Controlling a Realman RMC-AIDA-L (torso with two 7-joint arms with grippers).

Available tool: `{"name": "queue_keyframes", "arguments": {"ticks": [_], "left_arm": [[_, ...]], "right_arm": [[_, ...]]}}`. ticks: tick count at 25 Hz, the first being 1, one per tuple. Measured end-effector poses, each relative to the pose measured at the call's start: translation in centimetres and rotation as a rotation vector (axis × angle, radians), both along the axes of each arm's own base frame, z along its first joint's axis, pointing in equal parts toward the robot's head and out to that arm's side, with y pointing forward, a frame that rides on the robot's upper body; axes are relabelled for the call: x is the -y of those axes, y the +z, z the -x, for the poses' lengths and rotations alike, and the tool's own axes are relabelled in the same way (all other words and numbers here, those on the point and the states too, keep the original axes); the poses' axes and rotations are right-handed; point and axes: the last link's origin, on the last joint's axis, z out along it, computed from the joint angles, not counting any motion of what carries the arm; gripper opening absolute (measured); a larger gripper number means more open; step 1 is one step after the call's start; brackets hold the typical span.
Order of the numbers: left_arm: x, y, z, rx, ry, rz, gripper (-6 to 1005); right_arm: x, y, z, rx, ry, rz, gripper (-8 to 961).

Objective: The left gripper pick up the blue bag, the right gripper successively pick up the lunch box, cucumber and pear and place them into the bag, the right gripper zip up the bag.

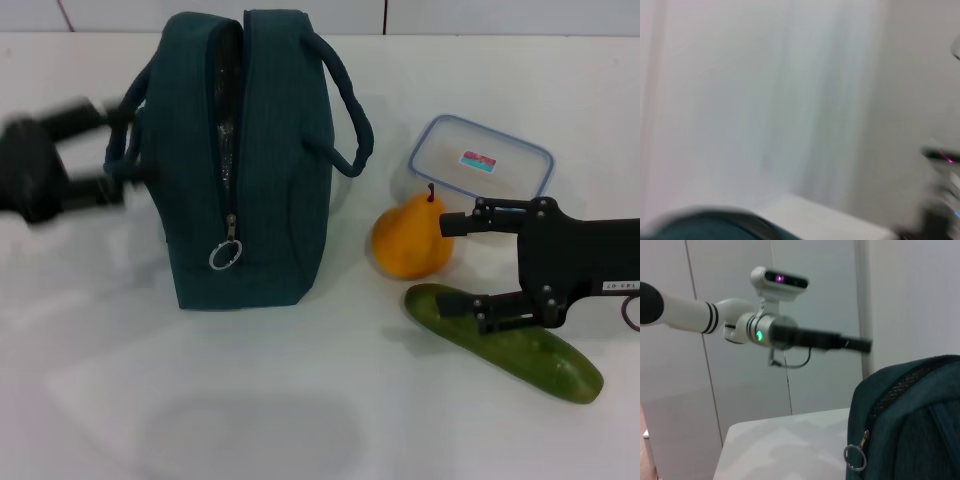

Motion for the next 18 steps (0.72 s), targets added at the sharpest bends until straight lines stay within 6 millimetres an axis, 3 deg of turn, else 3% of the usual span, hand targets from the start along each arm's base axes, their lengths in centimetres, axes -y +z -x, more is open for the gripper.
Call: {"name": "queue_keyframes", "arguments": {"ticks": [7,12,18], "left_arm": [[-6.0,4.9,0.0,0.056,0.329,-0.094,860],[-8.5,4.8,-0.8,-0.075,0.504,0.011,859],[-8.4,3.4,-2.2,-0.189,0.638,0.137,858]], "right_arm": [[0.2,-0.1,-0.4,-0.001,-0.015,0.000,827],[0.3,-0.2,-0.8,-0.007,-0.033,0.004,827],[0.5,-0.2,-1.1,-0.009,-0.042,0.001,827]]}}
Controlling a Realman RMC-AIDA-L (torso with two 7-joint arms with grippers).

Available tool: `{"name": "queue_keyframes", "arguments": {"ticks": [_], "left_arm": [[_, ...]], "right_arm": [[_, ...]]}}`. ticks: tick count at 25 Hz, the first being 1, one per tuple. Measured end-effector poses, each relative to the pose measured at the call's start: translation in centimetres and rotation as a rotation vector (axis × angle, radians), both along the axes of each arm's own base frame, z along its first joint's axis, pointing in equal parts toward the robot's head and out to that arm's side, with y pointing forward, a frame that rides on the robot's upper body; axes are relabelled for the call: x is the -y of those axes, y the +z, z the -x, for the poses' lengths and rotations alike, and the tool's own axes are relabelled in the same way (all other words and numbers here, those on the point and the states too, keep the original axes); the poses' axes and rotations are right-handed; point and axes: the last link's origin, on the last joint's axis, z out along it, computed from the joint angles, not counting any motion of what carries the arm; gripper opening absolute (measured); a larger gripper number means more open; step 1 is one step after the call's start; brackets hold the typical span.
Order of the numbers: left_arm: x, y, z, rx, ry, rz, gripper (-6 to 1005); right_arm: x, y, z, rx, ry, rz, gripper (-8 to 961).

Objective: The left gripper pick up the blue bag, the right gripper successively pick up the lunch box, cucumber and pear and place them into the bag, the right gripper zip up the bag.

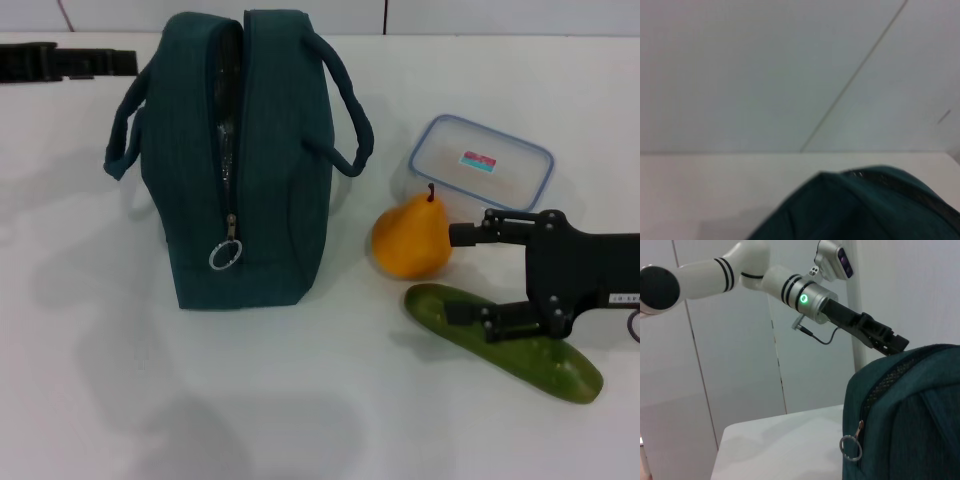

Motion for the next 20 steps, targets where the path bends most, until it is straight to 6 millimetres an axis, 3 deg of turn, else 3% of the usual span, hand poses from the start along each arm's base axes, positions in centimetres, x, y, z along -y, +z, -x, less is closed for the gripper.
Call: {"name": "queue_keyframes", "arguments": {"ticks": [10,20], "left_arm": [[0.9,-1.7,-3.3,0.002,-0.011,0.051,858],[0.3,-3.8,-3.2,-0.037,0.061,0.087,857]], "right_arm": [[0.3,0.0,-0.4,-0.002,-0.010,0.008,827],[0.6,-0.2,-0.6,0.002,-0.004,0.008,827]]}}
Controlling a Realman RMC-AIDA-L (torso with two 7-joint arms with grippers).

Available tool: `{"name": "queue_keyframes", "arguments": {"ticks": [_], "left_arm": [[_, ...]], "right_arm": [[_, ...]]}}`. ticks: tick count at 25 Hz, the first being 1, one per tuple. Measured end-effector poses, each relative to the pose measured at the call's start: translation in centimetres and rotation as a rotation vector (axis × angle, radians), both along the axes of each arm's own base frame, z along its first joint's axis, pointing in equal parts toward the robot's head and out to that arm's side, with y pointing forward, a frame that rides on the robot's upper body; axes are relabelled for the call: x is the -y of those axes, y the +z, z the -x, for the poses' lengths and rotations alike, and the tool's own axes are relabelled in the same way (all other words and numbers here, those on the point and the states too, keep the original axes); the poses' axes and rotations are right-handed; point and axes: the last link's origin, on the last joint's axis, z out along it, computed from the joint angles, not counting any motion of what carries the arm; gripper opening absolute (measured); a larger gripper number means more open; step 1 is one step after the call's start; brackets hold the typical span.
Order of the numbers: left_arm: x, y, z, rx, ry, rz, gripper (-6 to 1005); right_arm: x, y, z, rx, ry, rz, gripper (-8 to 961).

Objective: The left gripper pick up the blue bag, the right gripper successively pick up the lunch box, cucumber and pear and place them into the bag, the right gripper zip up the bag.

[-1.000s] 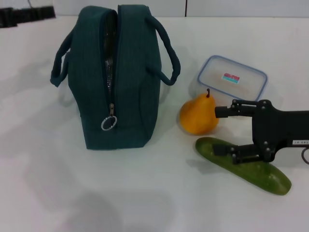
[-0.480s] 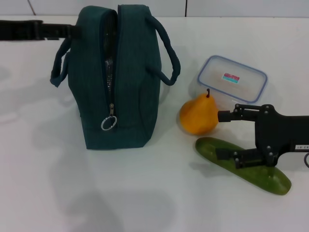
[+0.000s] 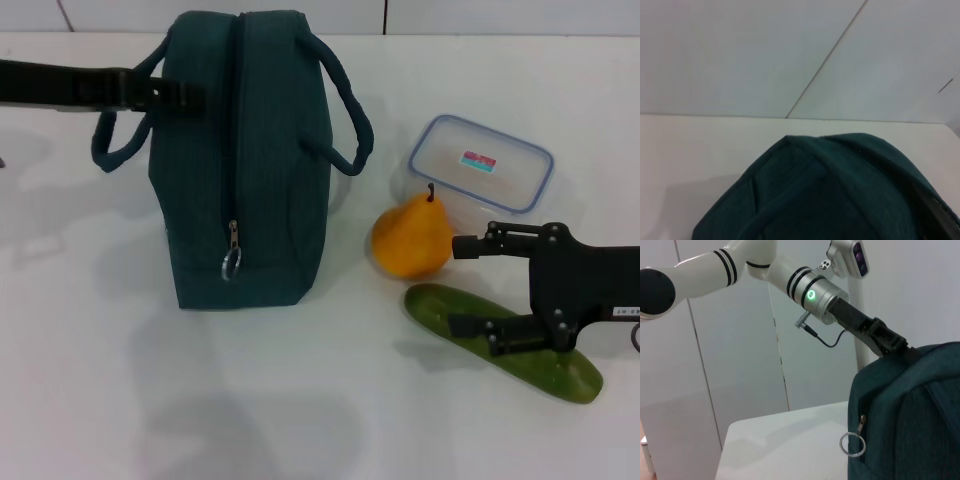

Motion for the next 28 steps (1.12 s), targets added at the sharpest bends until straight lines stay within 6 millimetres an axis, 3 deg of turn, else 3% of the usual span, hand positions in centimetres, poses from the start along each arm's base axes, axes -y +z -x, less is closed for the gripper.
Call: {"name": "queue_keyframes", "arguments": {"ticks": [8,14,24,28], "left_arm": [[-0.4,-0.7,0.7,0.012,-0.037,-0.025,756],[-0.4,-0.6,0.9,0.012,-0.038,-0.033,531],[0.2,-0.9,1.2,0.063,-0.009,-0.018,60],[0.6,-0.6,1.0,0.084,-0.009,-0.018,54]], "right_arm": [[0.3,0.0,-0.4,-0.001,-0.006,-0.007,828],[0.3,0.0,-0.5,-0.003,-0.010,-0.009,828],[0.3,0.3,-0.4,-0.026,-0.019,-0.021,828],[0.3,0.3,-0.4,-0.026,-0.021,-0.022,828]]}}
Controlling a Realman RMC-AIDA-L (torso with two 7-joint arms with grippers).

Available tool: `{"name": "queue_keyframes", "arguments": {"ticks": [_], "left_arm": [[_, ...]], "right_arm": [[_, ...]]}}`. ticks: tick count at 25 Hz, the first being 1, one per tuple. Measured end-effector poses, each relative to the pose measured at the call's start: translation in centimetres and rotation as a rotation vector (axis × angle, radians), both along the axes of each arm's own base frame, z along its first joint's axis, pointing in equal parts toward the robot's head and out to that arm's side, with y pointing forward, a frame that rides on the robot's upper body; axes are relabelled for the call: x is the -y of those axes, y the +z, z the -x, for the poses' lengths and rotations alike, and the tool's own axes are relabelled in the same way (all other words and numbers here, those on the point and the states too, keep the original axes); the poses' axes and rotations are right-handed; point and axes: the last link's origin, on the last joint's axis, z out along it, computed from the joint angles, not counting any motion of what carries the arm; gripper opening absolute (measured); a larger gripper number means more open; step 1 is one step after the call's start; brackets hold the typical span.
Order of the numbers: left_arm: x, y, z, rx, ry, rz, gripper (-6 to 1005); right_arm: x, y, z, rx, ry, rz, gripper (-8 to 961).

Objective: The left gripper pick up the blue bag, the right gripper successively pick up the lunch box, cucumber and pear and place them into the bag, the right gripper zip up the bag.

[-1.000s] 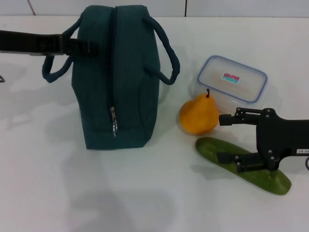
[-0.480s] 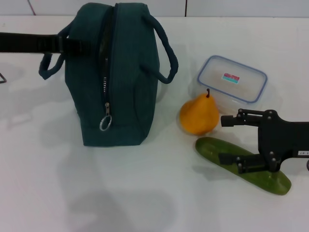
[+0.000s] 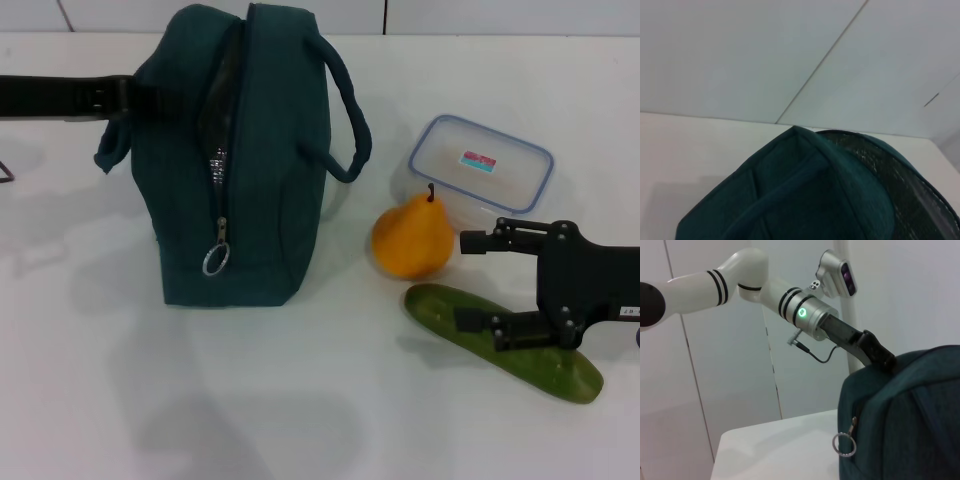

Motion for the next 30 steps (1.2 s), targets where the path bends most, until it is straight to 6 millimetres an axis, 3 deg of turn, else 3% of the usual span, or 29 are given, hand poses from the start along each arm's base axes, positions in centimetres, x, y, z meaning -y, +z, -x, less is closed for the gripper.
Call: {"name": "queue_keyframes", "arguments": {"ticks": [6,11,22,30], "left_arm": [[0.7,0.4,-0.3,0.039,-0.010,-0.009,45],[1.1,0.2,-0.5,0.038,-0.021,-0.001,44],[1.1,-1.0,-1.9,0.021,-0.034,0.053,44],[0.9,-1.2,-2.1,0.019,-0.037,0.057,44]], "right_arm": [[-0.6,0.3,0.3,-0.028,-0.015,-0.031,828],[-2.2,0.7,1.5,-0.064,-0.023,-0.099,828],[-6.8,1.3,7.5,-0.150,0.070,-0.214,828],[-9.0,-0.8,11.9,-0.149,0.110,-0.221,828]]}}
